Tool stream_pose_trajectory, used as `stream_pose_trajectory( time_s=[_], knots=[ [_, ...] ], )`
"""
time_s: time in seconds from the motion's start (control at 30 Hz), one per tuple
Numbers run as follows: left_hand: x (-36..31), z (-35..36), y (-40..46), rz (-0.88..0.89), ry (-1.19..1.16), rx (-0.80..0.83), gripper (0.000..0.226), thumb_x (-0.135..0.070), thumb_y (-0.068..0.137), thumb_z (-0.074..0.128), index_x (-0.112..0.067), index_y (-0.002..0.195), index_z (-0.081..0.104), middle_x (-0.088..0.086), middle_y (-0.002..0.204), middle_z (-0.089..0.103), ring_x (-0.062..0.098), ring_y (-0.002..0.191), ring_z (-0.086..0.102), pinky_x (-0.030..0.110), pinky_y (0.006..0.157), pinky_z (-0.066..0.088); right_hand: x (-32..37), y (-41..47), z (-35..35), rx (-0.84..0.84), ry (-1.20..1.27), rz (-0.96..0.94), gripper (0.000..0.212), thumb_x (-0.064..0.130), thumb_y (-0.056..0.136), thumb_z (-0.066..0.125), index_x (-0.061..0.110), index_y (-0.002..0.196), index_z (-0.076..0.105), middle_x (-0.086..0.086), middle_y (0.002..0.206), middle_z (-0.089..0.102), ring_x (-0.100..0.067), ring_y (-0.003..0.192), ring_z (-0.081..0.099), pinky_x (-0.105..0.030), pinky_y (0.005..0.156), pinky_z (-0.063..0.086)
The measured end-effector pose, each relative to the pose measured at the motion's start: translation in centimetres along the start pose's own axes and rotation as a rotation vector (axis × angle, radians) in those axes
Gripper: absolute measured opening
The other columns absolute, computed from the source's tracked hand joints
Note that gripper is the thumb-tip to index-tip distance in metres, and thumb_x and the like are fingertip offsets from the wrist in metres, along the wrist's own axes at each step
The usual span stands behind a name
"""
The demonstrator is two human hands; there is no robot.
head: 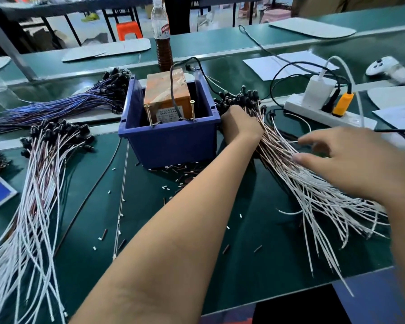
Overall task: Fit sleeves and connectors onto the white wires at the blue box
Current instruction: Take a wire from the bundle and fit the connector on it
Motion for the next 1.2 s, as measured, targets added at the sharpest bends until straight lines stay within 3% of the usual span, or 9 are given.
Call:
stream_pose_trajectory(
  time_s=[0.23, 0.43, 0.53, 0.63, 0.77, 0.9, 1.03, 1.13, 1.2],
  knots=[
    [0.3, 0.0, -0.4, 0.000, 0.005, 0.125, 0.021, -0.017, 0.093, 0.071, -0.005, 0.076, 0.065, 0.011, 0.080, 0.072, 0.027, 0.070, 0.073, 0.035, 0.068, 0.063, 0.9, 3.7, 4.7, -0.107, 0.139, 0.072, 0.017, 0.018, 0.091, 0.080, 0.020, 0.108, 0.082, -0.015, 0.099, 0.076, -0.034, 0.095, 0.069, -0.041, 0.092, 0.057],
    [1.5, -0.9, -2.9, -0.004, 0.075, 0.330, 0.028, -0.031, 0.100, 0.062, -0.005, 0.094, 0.071, 0.016, 0.097, 0.074, 0.035, 0.089, 0.073, 0.040, 0.082, 0.062, 1.5, 3.5, 4.2, -0.141, 0.101, 0.040, 0.036, 0.035, 0.082, 0.087, 0.017, 0.113, 0.079, -0.014, 0.110, 0.076, -0.035, 0.109, 0.067, -0.039, 0.097, 0.051],
    [1.9, -2.1, -4.5, 0.000, 0.040, 0.470, 0.024, -0.018, 0.101, 0.057, 0.000, 0.095, 0.071, 0.019, 0.092, 0.076, 0.036, 0.075, 0.072, 0.038, 0.063, 0.062, 2.9, 3.3, 3.3, -0.233, 0.146, -0.015, 0.034, 0.031, 0.086, 0.082, 0.016, 0.116, 0.078, -0.017, 0.116, 0.075, -0.038, 0.112, 0.065, -0.043, 0.100, 0.053],
    [3.0, -4.3, -6.2, 0.043, 0.053, 0.640, 0.018, -0.011, 0.101, 0.054, -0.004, 0.089, 0.067, 0.013, 0.080, 0.074, 0.019, 0.052, 0.056, 0.021, 0.041, 0.042, 5.0, 2.8, 2.6, -0.409, 0.253, -0.118, 0.022, 0.018, 0.089, 0.075, 0.014, 0.110, 0.080, -0.014, 0.104, 0.078, -0.033, 0.099, 0.070, -0.043, 0.096, 0.056],
    [4.5, -8.7, -8.5, 0.096, 0.085, 0.847, 0.015, -0.010, 0.096, 0.056, -0.011, 0.083, 0.063, 0.005, 0.072, 0.068, 0.007, 0.042, 0.046, 0.018, 0.036, 0.033, 9.8, 1.3, 3.1, -0.499, 0.423, -0.323, 0.006, 0.020, 0.089, 0.074, 0.018, 0.086, 0.080, 0.002, 0.078, 0.075, -0.016, 0.071, 0.066, -0.027, 0.074, 0.050],
    [6.4, -15.1, -8.7, 0.082, 0.142, 0.890, 0.031, -0.004, 0.088, 0.053, -0.024, 0.066, 0.064, -0.003, 0.062, 0.066, 0.005, 0.040, 0.042, 0.016, 0.036, 0.029, 14.7, -0.4, 4.9, -0.469, 0.518, -0.522, 0.015, 0.029, 0.093, 0.073, 0.017, 0.084, 0.078, 0.002, 0.077, 0.075, -0.019, 0.070, 0.068, -0.038, 0.069, 0.055],
    [10.8, -22.2, -6.0, -0.017, 0.434, 0.636, 0.027, -0.003, 0.087, 0.058, -0.015, 0.065, 0.068, 0.008, 0.065, 0.070, 0.018, 0.047, 0.049, 0.016, 0.040, 0.034, 19.9, -1.6, 7.3, -0.321, 0.556, -0.630, 0.017, 0.031, 0.094, 0.073, 0.019, 0.082, 0.074, 0.003, 0.071, 0.071, -0.021, 0.065, 0.064, -0.039, 0.062, 0.053],
    [13.5, -27.0, -3.8, -0.040, 0.646, 0.174, 0.014, -0.014, 0.086, 0.063, -0.012, 0.074, 0.069, 0.016, 0.086, 0.075, 0.029, 0.079, 0.069, 0.030, 0.066, 0.052, 23.8, -2.0, 9.7, -0.144, 0.452, -0.671, 0.017, 0.035, 0.095, 0.071, 0.021, 0.085, 0.074, 0.000, 0.077, 0.072, -0.026, 0.071, 0.066, -0.035, 0.064, 0.054],
    [14.7, -29.6, -3.3, -0.057, 0.689, -0.138, 0.012, -0.019, 0.085, 0.063, -0.013, 0.092, 0.071, 0.016, 0.101, 0.072, 0.036, 0.099, 0.067, 0.037, 0.083, 0.053, 26.1, -2.3, 11.2, -0.037, 0.393, -0.687, 0.017, 0.033, 0.094, 0.068, 0.018, 0.089, 0.073, -0.006, 0.084, 0.073, -0.033, 0.078, 0.067, -0.040, 0.071, 0.058]
  ],
)
Point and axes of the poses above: each hand's wrist, its own y-axis towards the middle knuckle, its own z-axis out of the palm, x = y × z, the point moved 5 cm from there along y, towards the middle knuckle
